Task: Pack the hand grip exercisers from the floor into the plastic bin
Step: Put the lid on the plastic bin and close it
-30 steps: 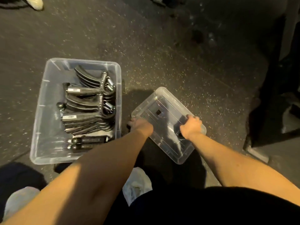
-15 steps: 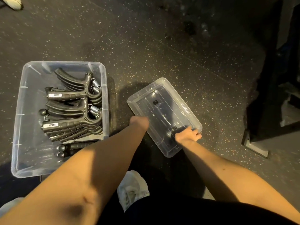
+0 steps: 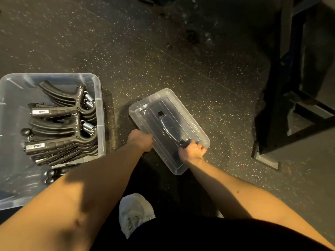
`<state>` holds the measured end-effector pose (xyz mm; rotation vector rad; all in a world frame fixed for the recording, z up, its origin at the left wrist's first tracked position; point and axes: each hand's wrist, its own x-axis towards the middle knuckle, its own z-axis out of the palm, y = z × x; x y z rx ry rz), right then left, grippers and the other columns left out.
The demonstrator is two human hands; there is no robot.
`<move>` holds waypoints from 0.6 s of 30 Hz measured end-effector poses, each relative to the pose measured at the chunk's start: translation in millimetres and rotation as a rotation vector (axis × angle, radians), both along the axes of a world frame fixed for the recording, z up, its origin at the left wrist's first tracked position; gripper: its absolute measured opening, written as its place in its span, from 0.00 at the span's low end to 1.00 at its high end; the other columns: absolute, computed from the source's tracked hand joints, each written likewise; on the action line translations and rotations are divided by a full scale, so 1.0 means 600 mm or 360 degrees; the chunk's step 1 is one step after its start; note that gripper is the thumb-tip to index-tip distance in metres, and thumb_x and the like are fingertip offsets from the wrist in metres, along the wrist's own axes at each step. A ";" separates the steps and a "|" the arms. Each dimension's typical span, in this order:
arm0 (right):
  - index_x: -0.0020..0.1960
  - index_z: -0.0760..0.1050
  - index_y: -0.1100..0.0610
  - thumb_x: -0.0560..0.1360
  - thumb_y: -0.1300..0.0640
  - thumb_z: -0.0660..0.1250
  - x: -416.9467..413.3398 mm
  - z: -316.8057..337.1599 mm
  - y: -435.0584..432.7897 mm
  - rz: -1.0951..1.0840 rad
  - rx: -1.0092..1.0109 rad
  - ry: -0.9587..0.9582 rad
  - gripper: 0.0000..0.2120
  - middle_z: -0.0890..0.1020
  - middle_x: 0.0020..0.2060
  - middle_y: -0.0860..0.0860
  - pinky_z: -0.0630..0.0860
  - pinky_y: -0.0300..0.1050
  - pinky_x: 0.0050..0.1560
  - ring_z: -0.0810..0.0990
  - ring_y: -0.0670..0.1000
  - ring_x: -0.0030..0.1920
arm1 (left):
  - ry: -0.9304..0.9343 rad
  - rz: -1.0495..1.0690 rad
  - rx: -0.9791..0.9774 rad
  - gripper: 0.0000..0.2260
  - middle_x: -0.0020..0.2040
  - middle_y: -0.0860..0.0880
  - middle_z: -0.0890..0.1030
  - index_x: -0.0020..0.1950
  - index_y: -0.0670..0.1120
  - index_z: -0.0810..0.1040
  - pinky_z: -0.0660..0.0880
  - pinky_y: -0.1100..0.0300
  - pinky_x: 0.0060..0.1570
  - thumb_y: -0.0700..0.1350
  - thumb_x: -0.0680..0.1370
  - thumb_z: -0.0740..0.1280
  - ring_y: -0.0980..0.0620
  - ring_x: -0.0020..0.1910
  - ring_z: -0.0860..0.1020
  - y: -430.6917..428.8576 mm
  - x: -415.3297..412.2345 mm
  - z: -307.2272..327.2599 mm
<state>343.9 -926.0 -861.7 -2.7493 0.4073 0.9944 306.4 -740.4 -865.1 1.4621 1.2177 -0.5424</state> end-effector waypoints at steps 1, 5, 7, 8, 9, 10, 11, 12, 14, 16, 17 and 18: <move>0.72 0.69 0.53 0.77 0.41 0.63 0.000 0.015 0.008 -0.0046 0.0058 -0.0027 0.28 0.66 0.73 0.58 0.63 0.58 0.71 0.60 0.61 0.73 | -0.0079 0.0068 -0.0090 0.06 0.43 0.41 0.85 0.48 0.40 0.80 0.84 0.51 0.36 0.42 0.74 0.72 0.43 0.39 0.85 -0.002 0.004 0.015; 0.70 0.74 0.50 0.69 0.23 0.48 0.000 0.076 0.045 -0.0089 0.0334 -0.0094 0.43 0.79 0.60 0.56 0.71 0.58 0.65 0.75 0.60 0.63 | -0.0324 0.0056 -0.0187 0.08 0.42 0.43 0.86 0.52 0.44 0.82 0.84 0.51 0.38 0.44 0.75 0.73 0.47 0.37 0.86 -0.010 0.024 0.088; 0.64 0.78 0.51 0.68 0.23 0.47 0.002 0.120 0.065 -0.0002 0.0522 -0.0153 0.42 0.82 0.55 0.54 0.74 0.57 0.61 0.79 0.58 0.57 | -0.0400 0.0065 -0.0174 0.10 0.45 0.42 0.86 0.54 0.44 0.80 0.84 0.51 0.36 0.45 0.75 0.73 0.46 0.37 0.86 -0.011 0.034 0.126; 0.60 0.79 0.51 0.71 0.25 0.48 0.002 0.154 0.076 0.0107 0.0573 -0.0164 0.38 0.82 0.55 0.53 0.74 0.55 0.61 0.79 0.57 0.57 | -0.0436 0.0096 -0.0187 0.11 0.46 0.42 0.85 0.55 0.43 0.79 0.84 0.52 0.34 0.45 0.75 0.73 0.45 0.37 0.85 -0.010 0.036 0.150; 0.58 0.80 0.51 0.73 0.28 0.50 0.000 0.189 0.086 0.0215 0.0621 -0.0159 0.34 0.82 0.55 0.53 0.74 0.53 0.60 0.79 0.56 0.57 | -0.0482 0.0134 -0.0146 0.12 0.46 0.43 0.84 0.56 0.42 0.79 0.82 0.56 0.29 0.45 0.76 0.72 0.47 0.35 0.84 -0.009 0.039 0.171; 0.53 0.81 0.51 0.76 0.32 0.52 0.001 0.220 0.093 0.0289 0.0680 -0.0170 0.28 0.83 0.53 0.52 0.75 0.50 0.56 0.80 0.55 0.55 | -0.0520 0.0138 -0.0073 0.11 0.43 0.44 0.84 0.55 0.41 0.80 0.78 0.60 0.24 0.46 0.76 0.71 0.49 0.31 0.83 -0.005 0.040 0.194; 0.49 0.81 0.50 0.78 0.37 0.55 0.000 0.250 0.100 0.0336 0.0756 -0.0171 0.22 0.83 0.49 0.50 0.74 0.48 0.50 0.80 0.52 0.51 | -0.0550 0.0119 0.0027 0.11 0.39 0.45 0.83 0.53 0.41 0.80 0.74 0.62 0.22 0.47 0.76 0.71 0.51 0.28 0.81 0.002 0.041 0.215; 0.47 0.81 0.50 0.78 0.42 0.57 0.000 0.273 0.107 0.0392 0.0829 -0.0177 0.17 0.82 0.46 0.49 0.73 0.47 0.47 0.79 0.51 0.49 | -0.0568 0.0083 0.0123 0.12 0.36 0.47 0.82 0.52 0.42 0.81 0.71 0.63 0.25 0.50 0.76 0.70 0.52 0.28 0.80 0.011 0.040 0.239; 0.51 0.81 0.49 0.76 0.44 0.60 0.003 0.317 0.119 0.0549 0.0902 -0.0211 0.14 0.83 0.50 0.49 0.76 0.51 0.55 0.80 0.52 0.54 | -0.0603 0.0037 0.0247 0.14 0.32 0.48 0.82 0.52 0.43 0.80 0.69 0.62 0.28 0.54 0.77 0.69 0.53 0.28 0.79 0.032 0.035 0.286; 0.65 0.77 0.52 0.76 0.44 0.65 0.004 0.359 0.134 0.0692 0.0933 -0.0222 0.21 0.81 0.59 0.50 0.75 0.52 0.63 0.78 0.53 0.61 | -0.0700 0.0016 0.0303 0.15 0.36 0.47 0.82 0.54 0.42 0.78 0.68 0.61 0.28 0.53 0.78 0.68 0.54 0.29 0.78 0.055 0.037 0.324; 0.68 0.74 0.53 0.76 0.46 0.68 0.005 0.380 0.141 0.0773 0.0921 -0.0238 0.23 0.80 0.59 0.49 0.75 0.49 0.62 0.78 0.51 0.60 | -0.0743 0.0027 0.0306 0.15 0.40 0.47 0.83 0.56 0.42 0.77 0.68 0.62 0.28 0.53 0.79 0.68 0.53 0.31 0.78 0.066 0.036 0.342; 0.69 0.73 0.53 0.77 0.50 0.69 0.007 0.397 0.148 0.0863 0.0888 -0.0278 0.22 0.79 0.57 0.48 0.75 0.45 0.57 0.78 0.49 0.58 | -0.0785 0.0044 0.0307 0.15 0.42 0.46 0.83 0.57 0.42 0.77 0.69 0.62 0.28 0.52 0.79 0.68 0.53 0.32 0.79 0.076 0.034 0.360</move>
